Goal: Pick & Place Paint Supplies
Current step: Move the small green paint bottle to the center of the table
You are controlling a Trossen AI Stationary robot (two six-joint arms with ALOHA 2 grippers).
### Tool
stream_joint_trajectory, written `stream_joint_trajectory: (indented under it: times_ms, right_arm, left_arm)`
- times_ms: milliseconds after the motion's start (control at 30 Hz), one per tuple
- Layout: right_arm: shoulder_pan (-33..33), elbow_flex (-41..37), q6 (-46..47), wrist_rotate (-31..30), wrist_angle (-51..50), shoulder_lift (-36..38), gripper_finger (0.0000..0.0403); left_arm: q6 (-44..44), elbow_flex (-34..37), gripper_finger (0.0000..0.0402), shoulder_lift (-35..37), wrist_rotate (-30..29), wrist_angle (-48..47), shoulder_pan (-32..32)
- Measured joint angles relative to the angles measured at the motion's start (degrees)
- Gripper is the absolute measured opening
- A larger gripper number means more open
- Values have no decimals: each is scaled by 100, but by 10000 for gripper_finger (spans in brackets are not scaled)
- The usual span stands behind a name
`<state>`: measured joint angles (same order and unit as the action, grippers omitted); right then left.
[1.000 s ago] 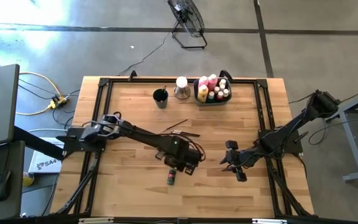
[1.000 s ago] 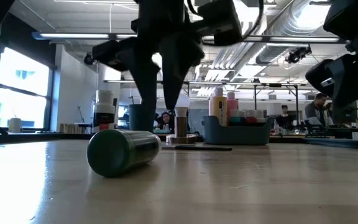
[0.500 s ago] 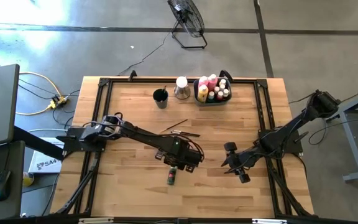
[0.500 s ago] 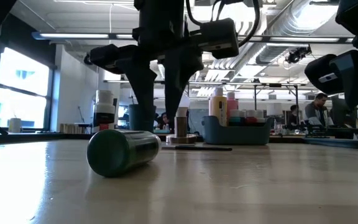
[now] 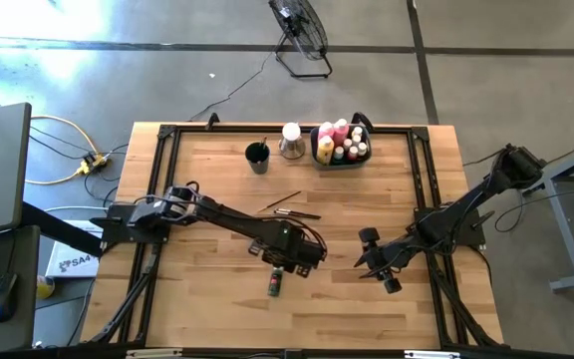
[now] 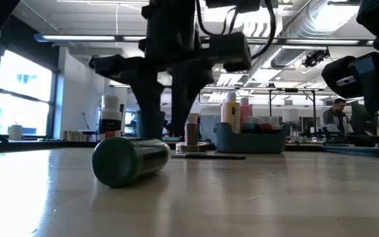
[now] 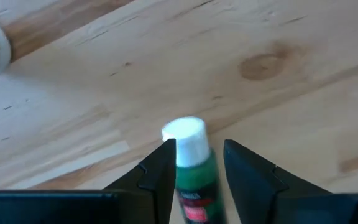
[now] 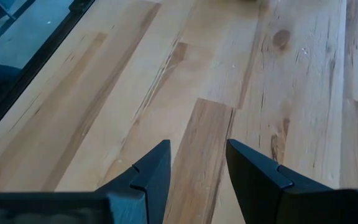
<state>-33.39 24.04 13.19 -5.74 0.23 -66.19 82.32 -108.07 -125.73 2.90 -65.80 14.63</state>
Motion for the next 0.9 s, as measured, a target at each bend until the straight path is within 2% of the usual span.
stream_joint_trajectory:
  times_ms: [267, 433, 733, 900]
  right_arm:
    - [2, 0, 0, 15, -2, 0, 148]
    - [2, -1, -3, 17, -2, 0, 148]
    - [2, -1, -146, 20, -2, 0, 148]
    - [1, 1, -146, 20, -3, 0, 148]
  left_arm:
    - [-151, 28, 130, 0, 62, -73, 0]
    - [-221, 26, 130, 0, 295, 17, 0]
    - [-266, 24, 130, 0, -101, 151, 0]
    - [-689, 24, 130, 0, -429, 294, 0]
